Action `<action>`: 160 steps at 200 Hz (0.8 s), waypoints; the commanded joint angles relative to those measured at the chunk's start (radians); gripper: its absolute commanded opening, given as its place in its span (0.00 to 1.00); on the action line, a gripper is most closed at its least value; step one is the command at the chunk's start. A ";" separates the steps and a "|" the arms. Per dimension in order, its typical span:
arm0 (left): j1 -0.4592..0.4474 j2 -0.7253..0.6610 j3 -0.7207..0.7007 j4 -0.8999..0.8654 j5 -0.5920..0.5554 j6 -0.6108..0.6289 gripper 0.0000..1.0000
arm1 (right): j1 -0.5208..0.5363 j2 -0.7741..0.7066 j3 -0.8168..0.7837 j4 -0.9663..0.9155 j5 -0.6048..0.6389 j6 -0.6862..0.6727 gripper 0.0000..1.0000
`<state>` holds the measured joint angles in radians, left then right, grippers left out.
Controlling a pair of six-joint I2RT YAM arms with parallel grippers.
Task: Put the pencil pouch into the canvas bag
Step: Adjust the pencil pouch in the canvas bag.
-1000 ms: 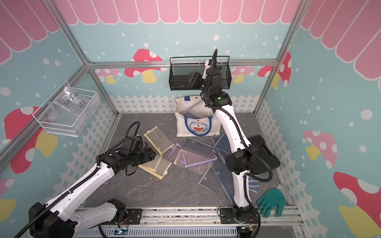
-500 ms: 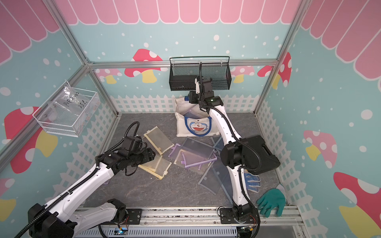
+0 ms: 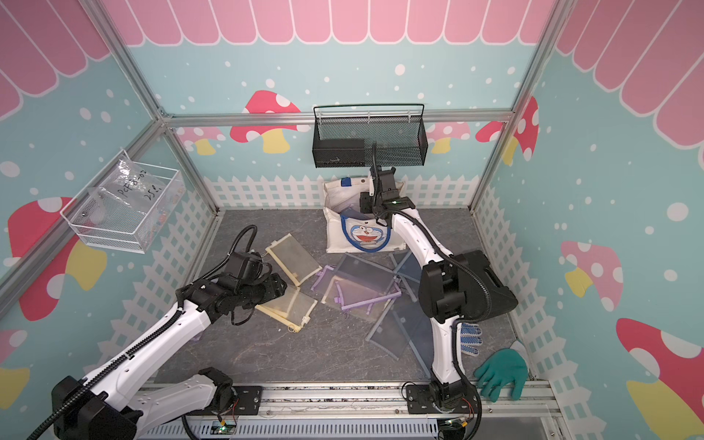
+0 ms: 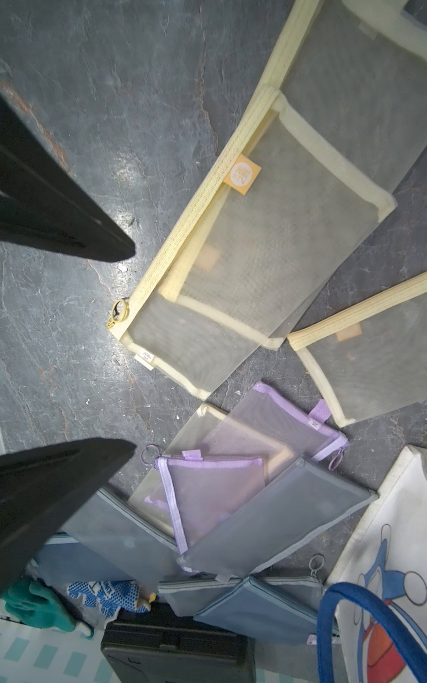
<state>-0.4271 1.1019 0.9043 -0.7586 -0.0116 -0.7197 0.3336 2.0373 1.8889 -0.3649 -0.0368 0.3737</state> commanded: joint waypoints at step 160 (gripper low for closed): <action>-0.081 0.159 0.184 0.017 0.094 0.046 0.77 | -0.036 -0.585 -0.446 0.009 -0.201 0.038 0.62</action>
<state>-0.4709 1.2312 1.0630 -0.7532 0.0280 -0.6765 0.2897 1.5482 1.6138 -0.2787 -0.1219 0.4450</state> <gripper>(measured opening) 0.766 0.622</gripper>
